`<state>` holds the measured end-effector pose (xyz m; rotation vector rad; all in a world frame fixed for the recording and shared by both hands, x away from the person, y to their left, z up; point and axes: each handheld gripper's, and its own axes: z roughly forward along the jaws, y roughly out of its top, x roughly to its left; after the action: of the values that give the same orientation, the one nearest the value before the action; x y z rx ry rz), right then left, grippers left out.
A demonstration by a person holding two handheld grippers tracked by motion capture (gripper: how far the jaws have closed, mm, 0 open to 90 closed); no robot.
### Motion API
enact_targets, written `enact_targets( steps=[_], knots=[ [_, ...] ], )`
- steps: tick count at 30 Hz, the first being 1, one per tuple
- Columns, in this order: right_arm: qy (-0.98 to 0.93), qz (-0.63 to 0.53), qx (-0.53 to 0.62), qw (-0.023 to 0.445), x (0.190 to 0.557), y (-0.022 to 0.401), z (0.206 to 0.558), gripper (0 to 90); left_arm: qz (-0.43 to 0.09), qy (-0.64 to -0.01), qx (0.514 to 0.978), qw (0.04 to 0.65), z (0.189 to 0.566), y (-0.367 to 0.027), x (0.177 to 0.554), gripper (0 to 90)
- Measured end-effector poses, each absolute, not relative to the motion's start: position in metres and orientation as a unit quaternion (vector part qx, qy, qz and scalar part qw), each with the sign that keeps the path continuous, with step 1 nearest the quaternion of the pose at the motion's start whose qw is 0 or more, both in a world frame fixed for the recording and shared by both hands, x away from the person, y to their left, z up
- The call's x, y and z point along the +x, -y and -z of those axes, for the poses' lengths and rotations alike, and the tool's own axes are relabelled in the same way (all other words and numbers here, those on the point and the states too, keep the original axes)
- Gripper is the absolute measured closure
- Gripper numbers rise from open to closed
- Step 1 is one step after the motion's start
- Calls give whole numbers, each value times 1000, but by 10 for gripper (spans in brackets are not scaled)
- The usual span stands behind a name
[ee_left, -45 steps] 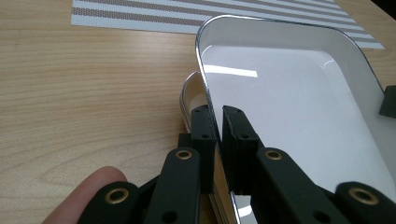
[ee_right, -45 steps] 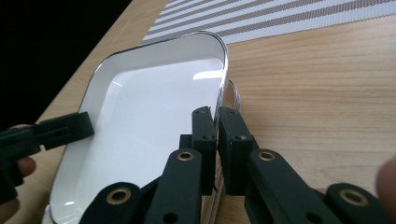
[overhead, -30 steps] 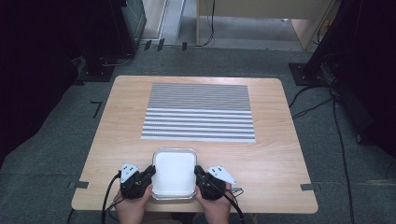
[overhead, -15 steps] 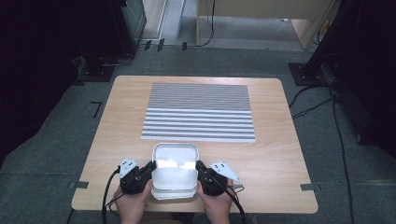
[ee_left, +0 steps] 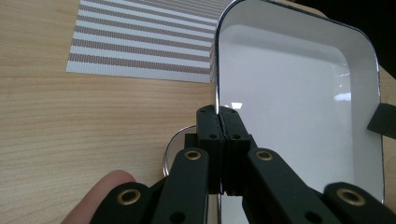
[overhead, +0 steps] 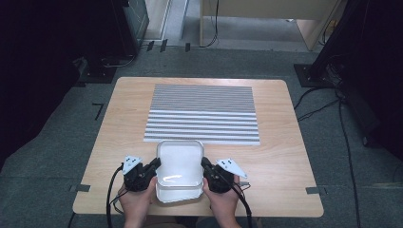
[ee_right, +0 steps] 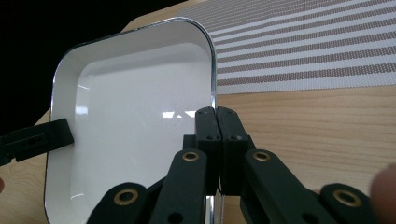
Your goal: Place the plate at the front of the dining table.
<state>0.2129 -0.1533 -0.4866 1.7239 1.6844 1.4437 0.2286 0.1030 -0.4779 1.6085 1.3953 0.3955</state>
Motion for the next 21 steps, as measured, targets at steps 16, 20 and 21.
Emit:
enact_targets(
  steps=[16, 20, 21],
  knots=[
    [-590, -517, 593, 182, 224, 158, 464, 900, -166, -558, 653, 484, 458, -100, 241, 900],
    [-590, -517, 590, 190, 233, 161, 458, 900, -166, -556, 653, 488, 453, -97, 249, 898],
    [-590, -517, 590, 190, 233, 161, 458, 900, -165, -555, 652, 489, 452, -96, 252, 898]
  ],
)
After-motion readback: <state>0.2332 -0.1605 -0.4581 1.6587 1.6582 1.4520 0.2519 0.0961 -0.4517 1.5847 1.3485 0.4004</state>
